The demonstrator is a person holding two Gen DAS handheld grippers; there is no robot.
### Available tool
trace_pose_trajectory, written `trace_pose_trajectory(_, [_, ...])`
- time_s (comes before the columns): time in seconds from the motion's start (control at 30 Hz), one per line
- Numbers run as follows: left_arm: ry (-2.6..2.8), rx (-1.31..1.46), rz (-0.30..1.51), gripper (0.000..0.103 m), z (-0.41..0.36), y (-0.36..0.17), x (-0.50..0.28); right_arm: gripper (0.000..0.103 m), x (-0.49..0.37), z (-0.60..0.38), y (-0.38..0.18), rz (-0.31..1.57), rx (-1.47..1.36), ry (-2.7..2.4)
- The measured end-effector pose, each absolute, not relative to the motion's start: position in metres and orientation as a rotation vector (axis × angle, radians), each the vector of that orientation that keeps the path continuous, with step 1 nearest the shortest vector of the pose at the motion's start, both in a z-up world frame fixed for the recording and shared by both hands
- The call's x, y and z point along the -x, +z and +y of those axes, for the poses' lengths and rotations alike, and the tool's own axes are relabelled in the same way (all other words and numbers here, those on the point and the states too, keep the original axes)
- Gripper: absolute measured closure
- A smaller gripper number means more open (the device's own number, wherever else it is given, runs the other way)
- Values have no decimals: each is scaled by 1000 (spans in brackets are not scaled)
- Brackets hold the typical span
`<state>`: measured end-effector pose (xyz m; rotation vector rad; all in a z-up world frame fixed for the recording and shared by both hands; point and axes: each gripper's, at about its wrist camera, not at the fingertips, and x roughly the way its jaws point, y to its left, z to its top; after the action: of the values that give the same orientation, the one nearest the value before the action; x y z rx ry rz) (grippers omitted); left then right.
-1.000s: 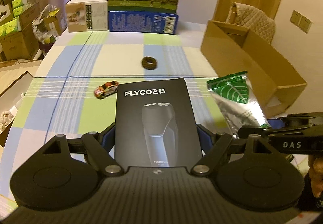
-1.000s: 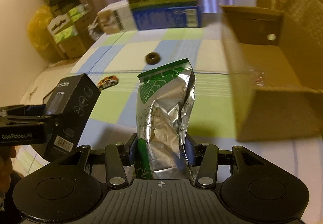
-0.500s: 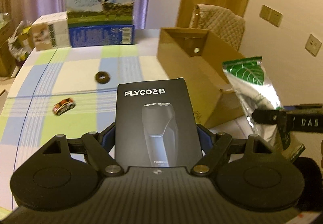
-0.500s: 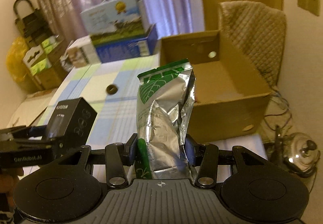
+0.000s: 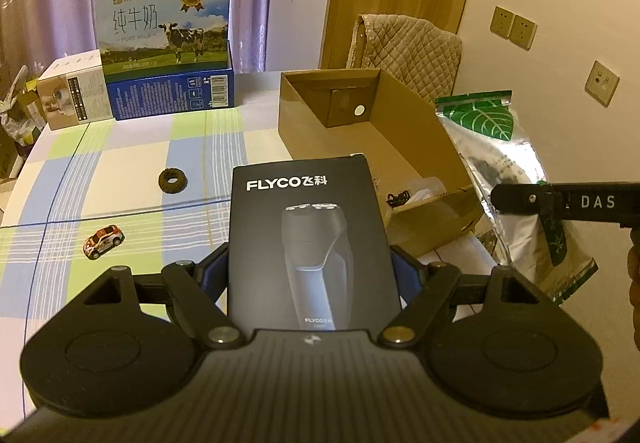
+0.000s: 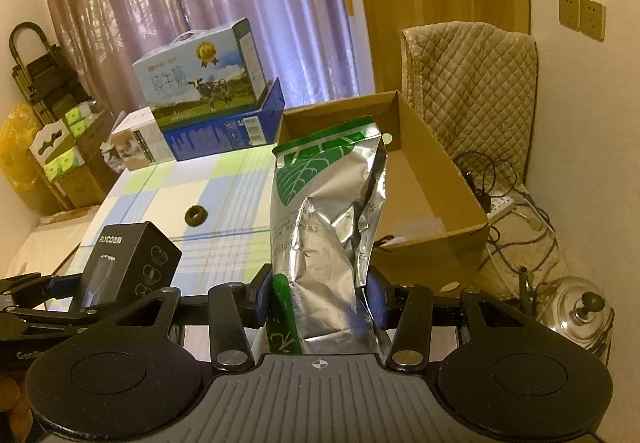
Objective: Organize objects
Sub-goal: 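Lower the FLYCO box into the cardboard box with the left gripper while the right holds the tea bag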
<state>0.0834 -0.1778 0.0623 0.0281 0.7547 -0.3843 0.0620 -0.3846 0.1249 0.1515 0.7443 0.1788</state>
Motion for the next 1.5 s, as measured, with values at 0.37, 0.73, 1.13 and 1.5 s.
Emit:
trace_pose_trajectory(0.37, [-407, -34, 765, 26, -190, 59, -89, 59, -62, -399, 126, 737, -155, 158])
trace_pose_trajectory(0.73, [-430, -32, 778, 26, -210, 56, -102, 59, -76, -427, 135, 722, -131, 117])
trace_pose_trajectory(1.13, [-470, -5, 796, 26, -252, 61, -136, 59, -119, -444, 134, 771, -83, 161])
trace_pose_trajectory(1.5, [-473, 15, 803, 25, -288, 68, -190, 59, -175, -461, 134, 814, -83, 185])
